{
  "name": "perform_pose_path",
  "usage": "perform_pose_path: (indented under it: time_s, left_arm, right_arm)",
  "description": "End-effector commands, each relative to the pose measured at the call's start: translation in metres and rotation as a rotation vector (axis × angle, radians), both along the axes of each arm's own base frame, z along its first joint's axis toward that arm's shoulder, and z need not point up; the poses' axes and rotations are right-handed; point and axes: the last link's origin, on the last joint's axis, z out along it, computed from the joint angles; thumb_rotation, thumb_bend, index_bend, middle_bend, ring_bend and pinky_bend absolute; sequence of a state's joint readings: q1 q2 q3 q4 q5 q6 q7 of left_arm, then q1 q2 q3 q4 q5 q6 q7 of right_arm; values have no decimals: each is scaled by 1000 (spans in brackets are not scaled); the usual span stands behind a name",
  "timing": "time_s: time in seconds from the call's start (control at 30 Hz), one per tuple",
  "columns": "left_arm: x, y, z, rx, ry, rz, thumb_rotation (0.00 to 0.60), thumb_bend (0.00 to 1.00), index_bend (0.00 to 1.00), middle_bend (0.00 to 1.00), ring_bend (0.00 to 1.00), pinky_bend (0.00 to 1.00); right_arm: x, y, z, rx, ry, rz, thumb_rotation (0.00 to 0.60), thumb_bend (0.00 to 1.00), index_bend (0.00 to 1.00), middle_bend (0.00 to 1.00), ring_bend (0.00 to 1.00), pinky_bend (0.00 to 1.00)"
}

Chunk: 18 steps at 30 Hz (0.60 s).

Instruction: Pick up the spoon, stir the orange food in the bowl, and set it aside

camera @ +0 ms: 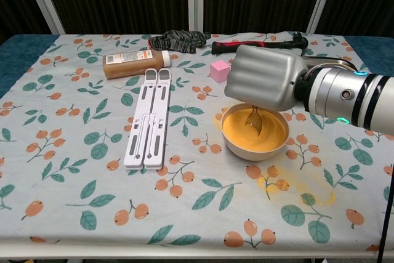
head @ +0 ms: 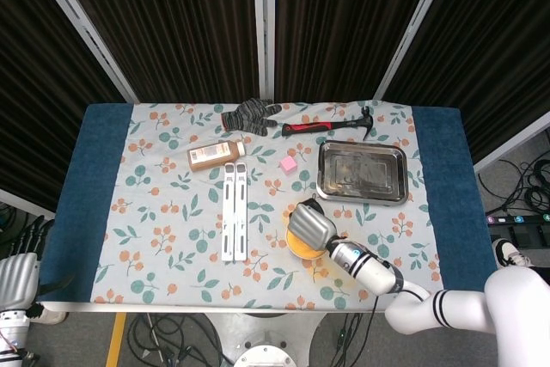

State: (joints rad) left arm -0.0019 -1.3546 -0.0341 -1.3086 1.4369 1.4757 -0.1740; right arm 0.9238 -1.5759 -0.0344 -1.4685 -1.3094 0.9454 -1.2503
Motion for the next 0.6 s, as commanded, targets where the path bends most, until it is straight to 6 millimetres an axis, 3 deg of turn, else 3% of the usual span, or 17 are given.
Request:
perform_pose_path:
  time_s: [0.03, 0.33, 0.5, 0.6]
  left_arm:
    - [1, 0, 1, 4, 0, -4, 600, 0, 123, 89, 79, 120]
    - [3, 0, 2, 14, -4, -15, 600, 0, 123, 89, 79, 120]
    - [3, 1, 2, 15, -5, -19, 600, 0, 123, 89, 79, 120]
    - [3, 1, 2, 15, -8, -20, 600, 0, 123, 89, 79, 120]
  right_arm:
    - [6, 3, 4, 6, -26, 5, 600, 327, 788, 973, 994, 1000]
    - [14, 3, 36, -62, 71, 174, 600, 327, 789, 973, 994, 1000]
    - [10, 5, 36, -75, 210, 337, 600, 328, 790, 973, 993, 1000]
    - [5, 5, 30, -66, 244, 344, 600, 331, 790, 973, 987, 1000]
